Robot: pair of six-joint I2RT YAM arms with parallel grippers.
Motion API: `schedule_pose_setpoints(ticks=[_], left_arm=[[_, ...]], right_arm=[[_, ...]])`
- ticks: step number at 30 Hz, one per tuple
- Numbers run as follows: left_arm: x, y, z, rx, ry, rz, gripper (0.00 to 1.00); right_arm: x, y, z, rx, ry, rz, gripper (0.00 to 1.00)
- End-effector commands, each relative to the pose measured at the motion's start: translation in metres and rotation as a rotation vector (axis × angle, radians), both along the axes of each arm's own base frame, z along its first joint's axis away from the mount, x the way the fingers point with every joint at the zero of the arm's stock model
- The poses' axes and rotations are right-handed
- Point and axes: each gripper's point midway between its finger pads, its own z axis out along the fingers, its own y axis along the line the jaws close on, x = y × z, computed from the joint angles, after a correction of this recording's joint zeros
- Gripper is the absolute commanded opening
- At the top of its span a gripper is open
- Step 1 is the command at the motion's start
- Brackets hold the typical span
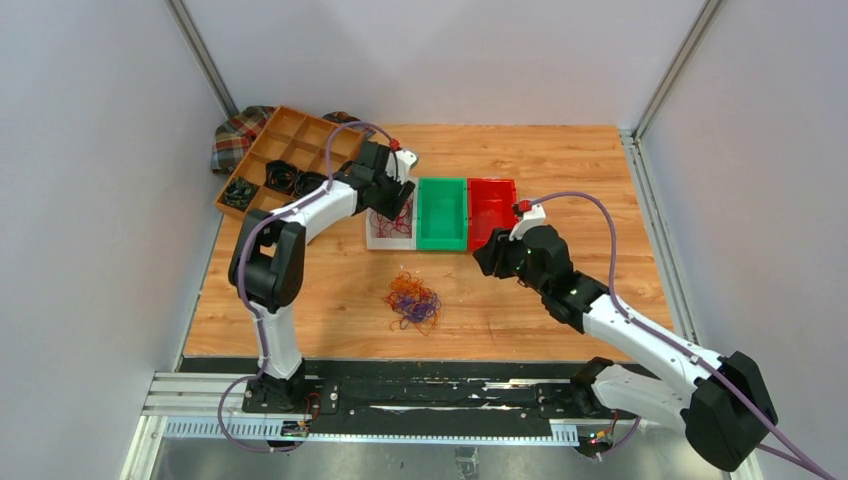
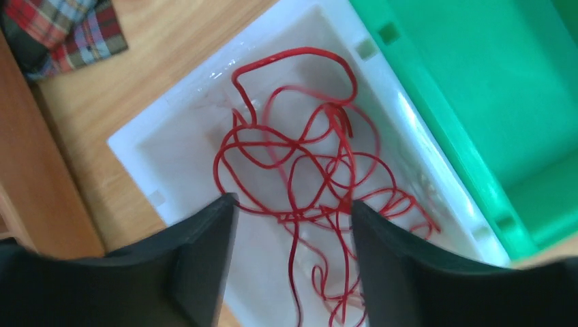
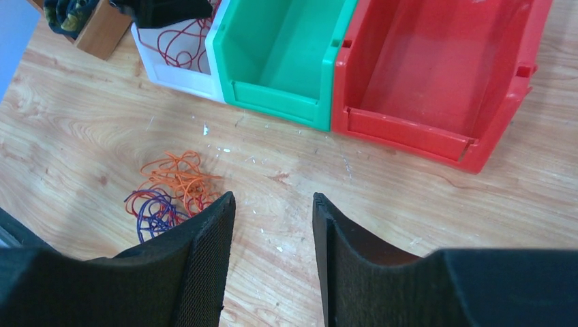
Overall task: Untangle the cables
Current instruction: Place the cable in the bin.
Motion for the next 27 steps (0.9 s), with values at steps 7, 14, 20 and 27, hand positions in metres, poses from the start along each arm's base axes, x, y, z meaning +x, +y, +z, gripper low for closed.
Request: schedule_pose_setpoints(ticks=[7, 14, 20, 27], left_arm=[[-0.065, -0.004, 0.113, -0.098, -0.025, -0.151, 0.98], [-0.150, -0.003, 0.087, -0.152, 0.178, -0.326, 0.98], [-0.199, -0.017, 0.050, -0.225, 0.325, -0.524, 0.92], [-0.210, -0.047, 0.030, -0.268, 0.404, -0.650, 0.70]], right_arm=[[-0.012, 0.031, -0.001, -0.023, 0.016, 0.113, 0.50], [-0.026, 0.043, -0.013, -0.035, 0.041, 0.172, 0.52], [-0.046, 0.037, -0.027, -0.041, 0.066, 0.215, 0.53], [-0.053, 0.028, -0.022, -0.076, 0.069, 0.228, 0.52]])
